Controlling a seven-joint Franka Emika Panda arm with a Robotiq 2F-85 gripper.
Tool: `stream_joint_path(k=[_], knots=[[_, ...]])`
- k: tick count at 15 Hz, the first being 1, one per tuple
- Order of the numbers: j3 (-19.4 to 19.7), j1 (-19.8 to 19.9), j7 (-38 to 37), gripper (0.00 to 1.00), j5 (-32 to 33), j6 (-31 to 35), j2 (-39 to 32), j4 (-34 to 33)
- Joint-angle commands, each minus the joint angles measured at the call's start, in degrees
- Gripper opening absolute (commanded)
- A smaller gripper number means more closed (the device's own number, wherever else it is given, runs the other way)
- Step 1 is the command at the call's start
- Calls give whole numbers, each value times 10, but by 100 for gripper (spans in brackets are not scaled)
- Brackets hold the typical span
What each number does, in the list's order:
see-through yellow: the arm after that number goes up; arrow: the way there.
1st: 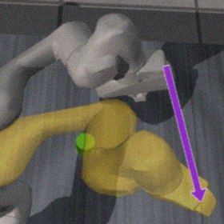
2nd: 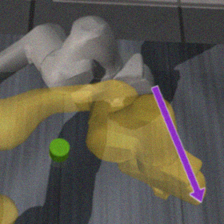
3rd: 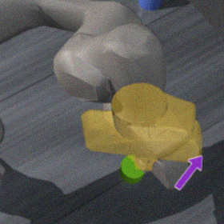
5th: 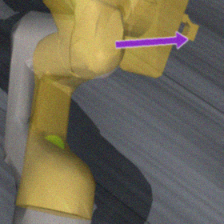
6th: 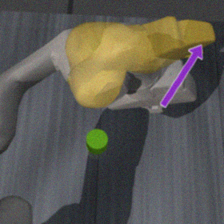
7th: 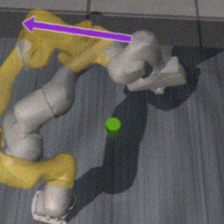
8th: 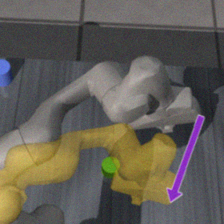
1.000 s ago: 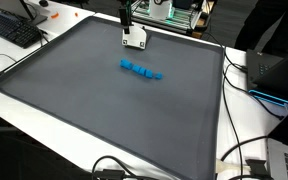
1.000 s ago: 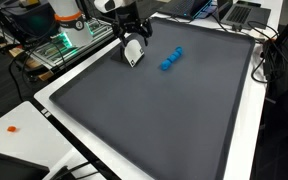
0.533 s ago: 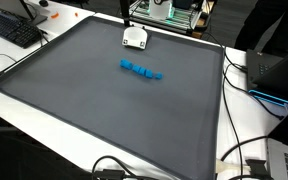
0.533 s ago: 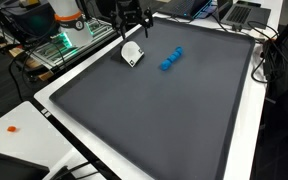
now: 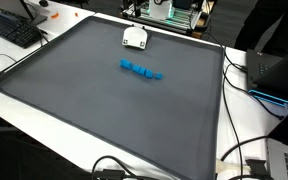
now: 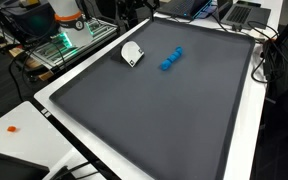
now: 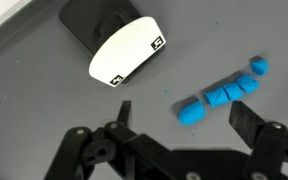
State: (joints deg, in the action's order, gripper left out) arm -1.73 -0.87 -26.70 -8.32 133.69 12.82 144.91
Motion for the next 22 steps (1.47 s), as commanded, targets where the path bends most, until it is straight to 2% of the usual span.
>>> stream_joint_path(k=[1, 5, 10, 22], knots=[[-3, -13, 100, 100, -9, -43, -12, -32], [-10, -27, 173, 100, -13, -61, -29, -62], [-18, -41, 223, 100, -20, -62, -50, -87], [-35, -55, 263, 100, -7, -58, -82, -120]])
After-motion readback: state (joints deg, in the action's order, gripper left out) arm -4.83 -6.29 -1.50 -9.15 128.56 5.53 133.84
